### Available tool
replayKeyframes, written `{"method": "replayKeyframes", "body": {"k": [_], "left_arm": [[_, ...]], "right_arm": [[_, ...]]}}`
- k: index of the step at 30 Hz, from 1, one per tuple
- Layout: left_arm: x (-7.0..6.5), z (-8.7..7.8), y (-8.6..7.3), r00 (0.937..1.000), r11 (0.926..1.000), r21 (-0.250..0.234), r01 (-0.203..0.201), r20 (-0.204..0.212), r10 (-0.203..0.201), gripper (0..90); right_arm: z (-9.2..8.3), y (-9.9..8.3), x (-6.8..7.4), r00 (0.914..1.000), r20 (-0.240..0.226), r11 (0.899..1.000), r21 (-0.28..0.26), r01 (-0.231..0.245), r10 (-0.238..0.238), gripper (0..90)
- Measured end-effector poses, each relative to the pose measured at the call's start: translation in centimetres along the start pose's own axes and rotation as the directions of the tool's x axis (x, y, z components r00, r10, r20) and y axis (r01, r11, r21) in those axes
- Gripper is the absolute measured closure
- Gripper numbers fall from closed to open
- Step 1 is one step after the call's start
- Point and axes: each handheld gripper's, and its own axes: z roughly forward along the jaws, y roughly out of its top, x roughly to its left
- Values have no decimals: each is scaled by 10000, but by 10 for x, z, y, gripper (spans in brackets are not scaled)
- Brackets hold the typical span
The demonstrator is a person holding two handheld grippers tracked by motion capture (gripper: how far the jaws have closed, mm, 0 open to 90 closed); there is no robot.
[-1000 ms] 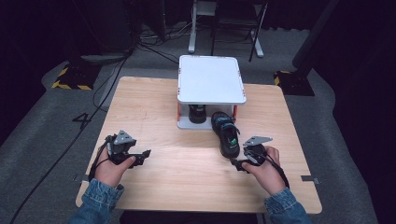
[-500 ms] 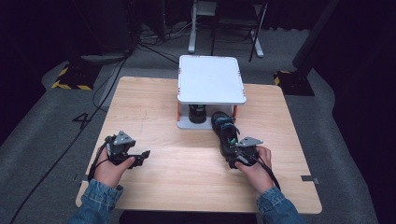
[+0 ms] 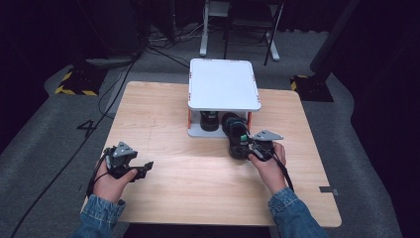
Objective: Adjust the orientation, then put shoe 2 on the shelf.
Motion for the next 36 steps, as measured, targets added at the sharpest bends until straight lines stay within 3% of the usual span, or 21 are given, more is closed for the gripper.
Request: {"method": "replayKeyframes", "body": {"k": [2,5,9,11,16,18,22,26,32,34,36], "left_arm": [[1,-1,-1,10000,10000,3,24,-17,-24,268],[3,1,-1,9999,9999,1,122,-19,-122,268],[5,5,7,9999,9999,-112,68,88,-67,268],[5,9,15,9999,9996,-276,82,144,-78,269],[4,20,32,9992,9986,-524,-48,384,68,269],[3,26,38,9986,9982,-580,-130,510,160,269],[0,34,44,9974,9985,-505,-225,667,259,268],[1,37,45,9972,9981,-589,-191,709,233,269],[7,31,41,9984,9982,-601,-37,568,71,269],[8,28,37,9987,9984,-571,22,512,7,269],[10,25,33,9990,9986,-531,53,453,-28,269]], "right_arm": [[0,1,-1,9999,-27,9997,-212,121,-122,478],[5,0,1,9997,-206,9999,-121,86,-88,433],[9,-3,10,9987,100,9987,-80,495,-494,394],[5,-8,12,9981,153,9982,-23,599,-599,329],[-8,-19,14,9998,90,9998,-135,173,-172,253],[-13,-27,21,10000,-31,9998,160,87,-87,207],[-4,-34,32,9994,152,9978,597,288,-298,207],[10,-35,36,9935,809,9940,811,733,-799,255],[23,-20,30,9958,554,9895,1288,655,-731,206],[29,-16,26,9940,718,9929,919,757,-825,222],[31,-12,22,9975,549,9963,753,408,-450,219]]}}
